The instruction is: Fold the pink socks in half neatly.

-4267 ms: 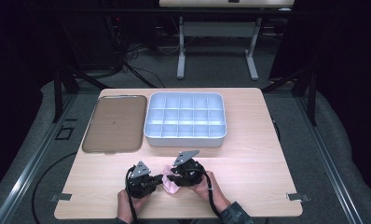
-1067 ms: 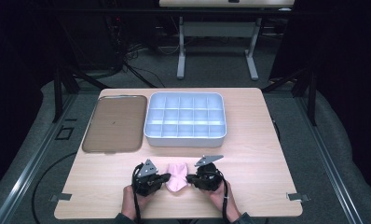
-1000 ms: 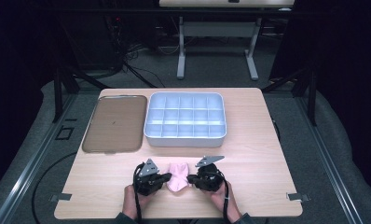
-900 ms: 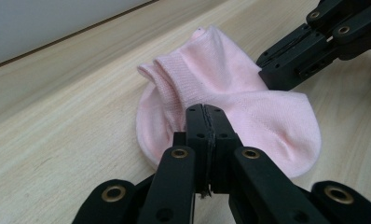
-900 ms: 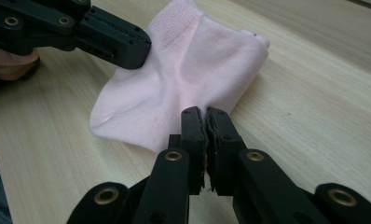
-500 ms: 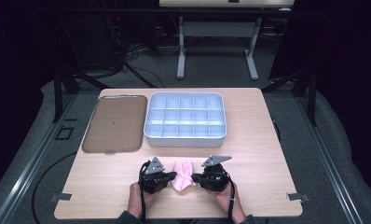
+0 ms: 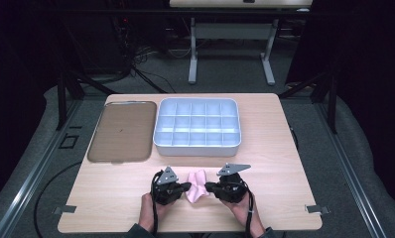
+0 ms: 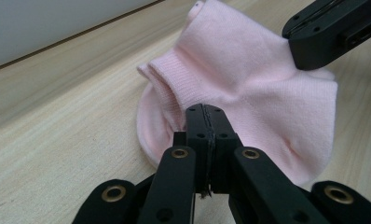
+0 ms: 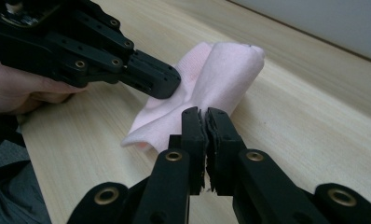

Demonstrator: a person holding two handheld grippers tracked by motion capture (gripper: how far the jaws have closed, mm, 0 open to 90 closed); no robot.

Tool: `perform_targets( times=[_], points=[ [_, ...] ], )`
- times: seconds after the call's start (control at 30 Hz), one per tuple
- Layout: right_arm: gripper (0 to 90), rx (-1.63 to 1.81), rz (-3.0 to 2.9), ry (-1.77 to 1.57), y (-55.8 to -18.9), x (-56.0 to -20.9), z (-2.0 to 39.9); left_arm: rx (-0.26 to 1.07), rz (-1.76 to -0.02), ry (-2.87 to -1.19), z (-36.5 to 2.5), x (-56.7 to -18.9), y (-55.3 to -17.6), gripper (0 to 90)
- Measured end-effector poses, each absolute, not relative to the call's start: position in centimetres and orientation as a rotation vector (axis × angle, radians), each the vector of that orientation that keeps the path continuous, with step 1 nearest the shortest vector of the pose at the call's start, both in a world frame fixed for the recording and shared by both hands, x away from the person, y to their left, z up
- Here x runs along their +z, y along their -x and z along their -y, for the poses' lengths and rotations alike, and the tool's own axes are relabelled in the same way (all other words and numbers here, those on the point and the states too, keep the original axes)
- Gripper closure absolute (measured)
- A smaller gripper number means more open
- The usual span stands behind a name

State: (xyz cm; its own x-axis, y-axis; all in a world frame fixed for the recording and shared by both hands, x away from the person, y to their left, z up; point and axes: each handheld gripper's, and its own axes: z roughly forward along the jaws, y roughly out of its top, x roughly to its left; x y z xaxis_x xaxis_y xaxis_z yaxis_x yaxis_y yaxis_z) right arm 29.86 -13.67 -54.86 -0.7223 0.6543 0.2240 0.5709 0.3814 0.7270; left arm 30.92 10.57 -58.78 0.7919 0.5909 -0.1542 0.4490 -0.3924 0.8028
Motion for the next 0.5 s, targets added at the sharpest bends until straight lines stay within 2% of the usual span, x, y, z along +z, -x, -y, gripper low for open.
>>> perform_targets(
  times=[0.27, 0.5],
  points=[
    [86.9, 1.281, -2.536, -1.055, -30.0, -54.0, 12.0, 0.182, -0.778, -2.046, -10.6, -58.8, -31.0, 89.4],
    [86.9, 1.242, -2.575, -1.016, -29.9, -54.9, 10.4, 0.192, -0.768, -2.059, -10.5, -58.7, -30.9, 88.9]
  ],
)
